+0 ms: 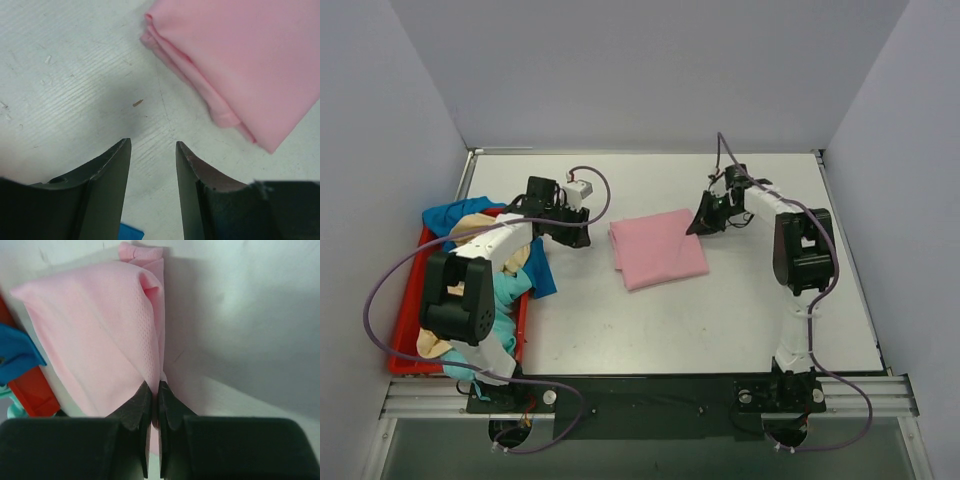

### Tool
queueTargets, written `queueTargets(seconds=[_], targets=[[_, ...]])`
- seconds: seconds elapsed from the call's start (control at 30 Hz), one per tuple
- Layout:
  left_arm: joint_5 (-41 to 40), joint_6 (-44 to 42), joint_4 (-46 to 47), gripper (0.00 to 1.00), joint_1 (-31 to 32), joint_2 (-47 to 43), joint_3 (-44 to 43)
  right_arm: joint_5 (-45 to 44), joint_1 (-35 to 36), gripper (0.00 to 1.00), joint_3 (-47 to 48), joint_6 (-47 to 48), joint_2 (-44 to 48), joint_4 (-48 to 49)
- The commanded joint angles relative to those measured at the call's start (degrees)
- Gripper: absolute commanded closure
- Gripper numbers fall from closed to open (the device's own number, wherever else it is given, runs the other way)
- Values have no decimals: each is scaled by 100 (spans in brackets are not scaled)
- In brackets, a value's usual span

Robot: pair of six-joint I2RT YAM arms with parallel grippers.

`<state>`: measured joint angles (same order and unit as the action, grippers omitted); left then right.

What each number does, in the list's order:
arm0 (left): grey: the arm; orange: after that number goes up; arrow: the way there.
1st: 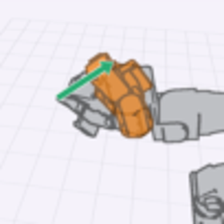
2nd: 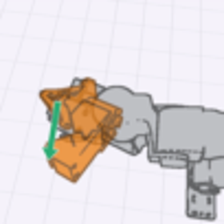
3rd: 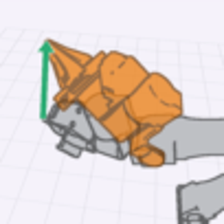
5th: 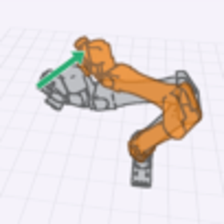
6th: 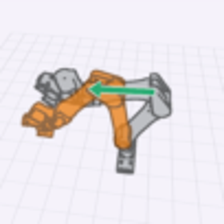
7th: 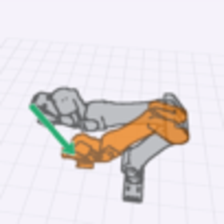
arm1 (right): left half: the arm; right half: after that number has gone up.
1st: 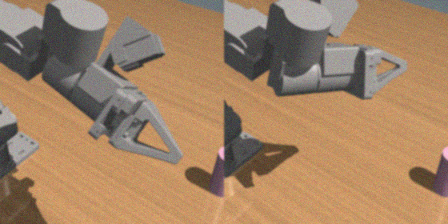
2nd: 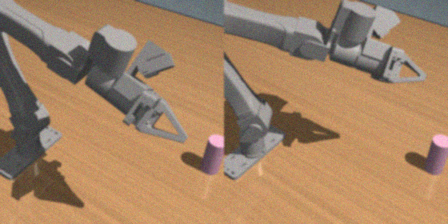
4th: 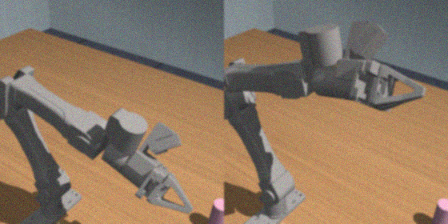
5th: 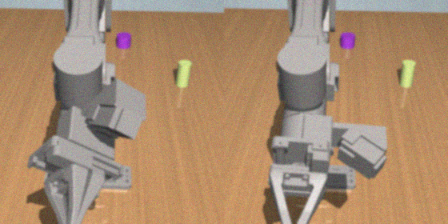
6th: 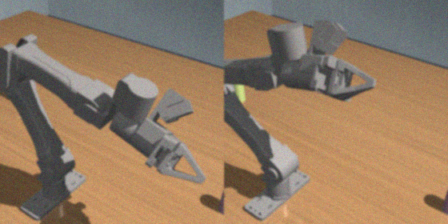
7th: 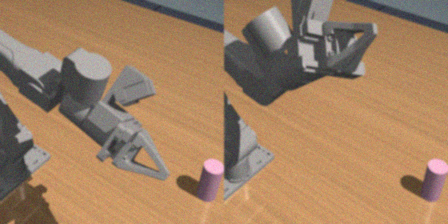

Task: Fold and stack the t-shirts
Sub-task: Put the neatly folded tshirt into the corner of the board with the right arm

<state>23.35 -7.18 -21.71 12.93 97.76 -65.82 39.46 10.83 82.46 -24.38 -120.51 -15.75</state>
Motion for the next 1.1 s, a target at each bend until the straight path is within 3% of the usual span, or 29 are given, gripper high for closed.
queueTargets(seconds=[0.0, 0.23, 0.4, 0.67, 1.07], targets=[[47, -214, -34, 49, -89, -476, -150, -509, -511, 100, 1218, 890, -533, -1164], [-129, -354, -140, 49, -177, -705, -133, -1115, -1266, 100, 2966, 1988, -1281, -2466], [-199, -407, -227, 49, -212, -828, -159, -2230, -1584, 100, 4049, 2692, -1765, -2784], [-445, -495, -421, 49, -220, -872, -387, -3374, -1935, 100, 5007, 4046, -2284, -2732], [-972, -556, -606, 49, -229, -855, -625, -4218, -2515, 100, 5439, 4134, -2574, -1380]])
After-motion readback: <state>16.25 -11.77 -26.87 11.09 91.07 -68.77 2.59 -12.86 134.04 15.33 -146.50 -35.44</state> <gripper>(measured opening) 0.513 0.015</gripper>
